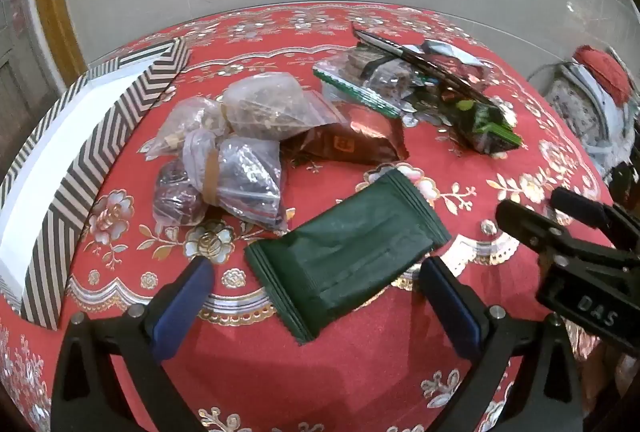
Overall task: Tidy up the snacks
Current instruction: 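Move the left tool to the clear bag of dates and grasp it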
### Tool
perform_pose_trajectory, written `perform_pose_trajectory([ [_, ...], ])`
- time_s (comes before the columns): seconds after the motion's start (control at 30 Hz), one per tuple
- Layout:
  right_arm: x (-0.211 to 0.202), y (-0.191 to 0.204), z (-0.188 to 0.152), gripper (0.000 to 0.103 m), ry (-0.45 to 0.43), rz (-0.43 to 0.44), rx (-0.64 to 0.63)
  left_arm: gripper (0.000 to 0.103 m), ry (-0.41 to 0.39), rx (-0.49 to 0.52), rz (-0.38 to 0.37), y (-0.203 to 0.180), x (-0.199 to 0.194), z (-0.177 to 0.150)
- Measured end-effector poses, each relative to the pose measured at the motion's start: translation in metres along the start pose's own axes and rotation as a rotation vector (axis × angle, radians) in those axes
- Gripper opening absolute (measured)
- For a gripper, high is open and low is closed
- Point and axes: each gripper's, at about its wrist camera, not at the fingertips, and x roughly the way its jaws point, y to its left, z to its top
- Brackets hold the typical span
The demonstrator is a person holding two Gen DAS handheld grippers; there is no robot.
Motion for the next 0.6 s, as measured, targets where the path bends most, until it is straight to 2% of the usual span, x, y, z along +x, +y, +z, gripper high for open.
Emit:
perform_pose_trajectory([
  [0.1, 0.003, 0.008, 0.000, 0.083, 0.020, -0.059, -0.054, 0.103, -0.029, 0.040, -0.119, 0.008, -0.019, -0.015],
  [0.2, 0.002, 0.000, 0.000, 0.094, 0.027, -0.042, -0.029, 0.102, -0.162, 0.094, -0.233, 0.021, -0.058, -0.033],
  [0.3, 0.004, 0.003, -0.001, 0.099, 0.040, -0.040, -0.067, 0.102, -0.275, 0.099, -0.369, 0.053, -0.080, -0.037],
  [0.37, 0.003, 0.003, -0.001, 0.099, 0.043, -0.042, -0.073, 0.102, -0.252, 0.101, -0.486, 0.076, -0.073, -0.023],
  [0.43, 0.006, 0.012, -0.001, 0.099, 0.048, -0.060, -0.083, 0.102, -0.234, 0.094, -0.570, 0.094, -0.067, -0.016],
  [0.5, 0.007, 0.012, 0.000, 0.099, 0.051, -0.061, -0.083, 0.102, -0.211, 0.113, -0.682, 0.099, -0.061, -0.010],
  [0.53, 0.008, 0.012, 0.000, 0.099, 0.051, -0.060, -0.082, 0.102, -0.201, 0.136, -0.715, 0.099, -0.059, -0.007],
  [0.6, 0.006, 0.013, -0.001, 0.099, 0.044, -0.047, -0.078, 0.102, -0.201, 0.178, -0.701, 0.098, -0.057, -0.004],
])
